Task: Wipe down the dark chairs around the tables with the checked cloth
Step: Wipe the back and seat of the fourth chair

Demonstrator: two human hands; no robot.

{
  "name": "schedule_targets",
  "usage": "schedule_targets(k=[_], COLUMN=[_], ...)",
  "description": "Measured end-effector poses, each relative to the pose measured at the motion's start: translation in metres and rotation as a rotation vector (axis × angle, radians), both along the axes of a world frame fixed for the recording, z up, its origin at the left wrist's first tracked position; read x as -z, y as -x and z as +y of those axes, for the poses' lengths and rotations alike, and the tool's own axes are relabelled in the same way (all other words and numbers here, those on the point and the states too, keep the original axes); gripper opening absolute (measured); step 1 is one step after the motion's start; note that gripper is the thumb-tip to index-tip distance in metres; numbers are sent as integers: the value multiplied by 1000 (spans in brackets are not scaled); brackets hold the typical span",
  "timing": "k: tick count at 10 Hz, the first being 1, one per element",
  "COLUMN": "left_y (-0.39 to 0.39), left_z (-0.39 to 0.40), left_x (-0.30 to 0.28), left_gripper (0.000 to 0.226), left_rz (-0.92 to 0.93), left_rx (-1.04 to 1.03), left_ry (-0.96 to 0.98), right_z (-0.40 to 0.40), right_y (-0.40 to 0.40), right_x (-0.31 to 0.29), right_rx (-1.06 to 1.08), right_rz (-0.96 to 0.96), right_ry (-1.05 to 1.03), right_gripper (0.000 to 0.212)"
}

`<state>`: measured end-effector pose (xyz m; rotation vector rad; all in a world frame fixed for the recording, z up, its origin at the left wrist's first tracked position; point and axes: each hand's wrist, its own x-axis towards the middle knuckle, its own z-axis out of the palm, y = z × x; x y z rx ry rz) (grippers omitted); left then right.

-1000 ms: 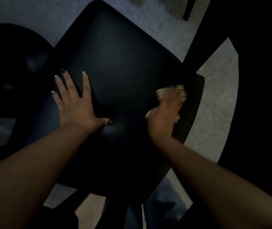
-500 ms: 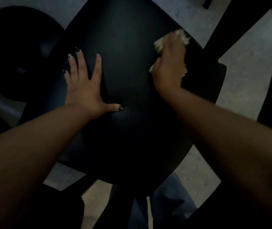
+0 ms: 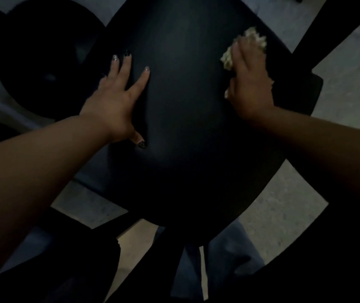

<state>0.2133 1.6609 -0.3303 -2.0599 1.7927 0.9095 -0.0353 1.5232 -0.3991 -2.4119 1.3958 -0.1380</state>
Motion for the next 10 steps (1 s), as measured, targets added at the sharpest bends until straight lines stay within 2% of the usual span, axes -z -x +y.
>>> schedule_targets(k=[1,2,3,4,5,6,7,8,9,10], left_y=[2,6,9,9,9,8,7,7,7,6], left_z=[2,7,9,9,8,9,9,10,11,13], left_x=[-1,-1,1,4,7,9,9,9,9,11], left_gripper=[150,145,140,142,144,145,145,145,144,145], left_rz=[-21,-33,-27,-24,-11,-16,-12,-3,9,23], left_rx=[-25,-54,-79,-101,-111,-127,-138,-145,-153,-166], left_ry=[16,27,37,35,27,29,32,34,42,60], right_z=[68,190,218,168,112,67,49,42,36,71], right_y=[-26,-32,-22,-14,16,49,65,67,87,91], right_x=[8,6,0,4,9,1,-3,-12,-12,-12], right_rx=[48,-461,-870,-1015,-617,-148,337,680,1113,1203], right_rz=[-46,-91,-93,-46,-11,115,182,83,-69,-25], right_ry=[60,-63,-138,-97,-48,17,-38,-82,-242,-659], right_gripper=[59,46,47,49,44,60,66,57,32,47])
